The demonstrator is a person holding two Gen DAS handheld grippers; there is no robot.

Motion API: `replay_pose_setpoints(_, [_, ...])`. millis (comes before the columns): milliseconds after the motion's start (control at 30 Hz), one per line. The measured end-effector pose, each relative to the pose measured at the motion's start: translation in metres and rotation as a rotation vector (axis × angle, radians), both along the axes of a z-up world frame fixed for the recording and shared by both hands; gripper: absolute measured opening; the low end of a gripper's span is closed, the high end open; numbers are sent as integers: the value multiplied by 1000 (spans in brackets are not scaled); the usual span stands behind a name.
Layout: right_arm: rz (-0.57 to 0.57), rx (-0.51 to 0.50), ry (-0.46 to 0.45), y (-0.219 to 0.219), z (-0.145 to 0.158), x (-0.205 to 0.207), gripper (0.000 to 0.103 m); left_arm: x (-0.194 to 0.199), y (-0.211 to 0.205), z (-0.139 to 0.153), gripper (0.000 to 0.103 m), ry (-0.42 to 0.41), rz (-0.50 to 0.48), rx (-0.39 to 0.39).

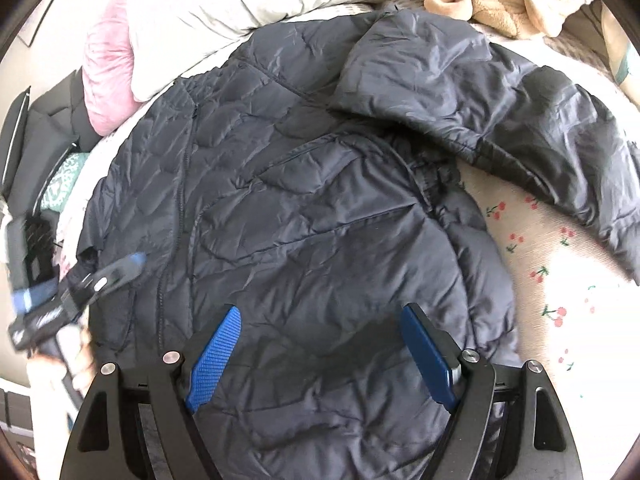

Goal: Fold large clothes

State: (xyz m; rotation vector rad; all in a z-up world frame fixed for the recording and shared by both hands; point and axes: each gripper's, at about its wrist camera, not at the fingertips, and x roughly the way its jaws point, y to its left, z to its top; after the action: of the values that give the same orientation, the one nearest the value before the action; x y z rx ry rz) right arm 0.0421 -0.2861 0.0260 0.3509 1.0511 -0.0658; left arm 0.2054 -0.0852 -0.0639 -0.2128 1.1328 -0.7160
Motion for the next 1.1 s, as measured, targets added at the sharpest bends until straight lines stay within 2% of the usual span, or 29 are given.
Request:
replay_pose_setpoints(100, [-10, 20, -10, -5, 2, -2, 83, 10, -11, -17, 79, 57, 33, -19])
replay_pose_setpoints(167, [-15, 33, -21, -9, 5, -4, 83, 13, -15, -23, 77, 50, 55, -40])
replay_pose_setpoints(233, [-16, 32, -27, -12, 6, -5, 83, 15, -18, -25, 69, 48, 72, -95])
replay_pose_setpoints(267, [-19, 32, -29, -14, 6, -5, 83, 15, -18, -25, 54, 53, 71, -125])
replay_pose_setpoints(300, [-27, 36, -30, -16, 7, -5, 83, 14, -19, -24, 27, 60, 59, -174])
replay_pose_setpoints(367, [-43, 46, -32, -21, 8, -6, 83, 8, -20, -16, 3, 33, 24, -221])
replay_pose_setpoints(467, [-84, 70, -66, -30, 14, -10, 83, -19, -22, 6, 3, -94, -97, -274])
replay_pose_setpoints(533, [-102, 87, -89, -33, 19, -14, 83, -37, -26, 14, 3, -147, -204, -240])
replay_pose_setpoints(600, [-118, 92, -114, -35, 25, -16, 83, -57, -38, 10, 3, -136, -359, -166])
replay_pose_setpoints(667, [-127, 86, -138, -35, 29, -17, 83, -77, -54, -5, 5, -47, -526, -60])
replay_pose_setpoints(700, [-130, 83, -147, -35, 31, -18, 83, -89, -62, -13, 6, -19, -596, 31])
replay_pose_setpoints(733, [-131, 81, -153, -34, 32, -18, 83, -98, -66, -18, 6, -23, -636, 97])
replay_pose_setpoints(767, [-131, 81, -157, -33, 33, -17, 83, -105, -67, -17, 6, -39, -665, 123])
replay_pose_setpoints(800, [-129, 80, -161, -32, 34, -16, 83, -108, -65, -12, 11, -50, -678, 115])
replay_pose_setpoints(833, [-125, 77, -164, -31, 34, -14, 83, -105, -61, -4, 16, -59, -664, 88])
replay_pose_setpoints(867, [-125, 75, -164, -30, 34, -13, 83, -100, -55, 4, 36, -75, -629, 61])
replay_pose_setpoints(900, [-131, 76, -163, -29, 35, -13, 83, -91, -47, 13, 63, -110, -556, 42])
replay_pose_setpoints(933, [-136, 83, -164, -29, 35, -12, 83, -79, -38, 21, 73, -149, -465, 30])
replay_pose_setpoints(967, [-138, 89, -162, -29, 34, -12, 83, -69, -31, 26, 79, -174, -383, 12])
replay_pose_setpoints(1000, [-139, 92, -157, -28, 33, -10, 83, -55, -23, 28, 79, -172, -310, -20])
replay_pose_setpoints(1100, [-142, 88, -140, -28, 30, -8, 83, -16, -11, 13, 79, -75, -156, -84])
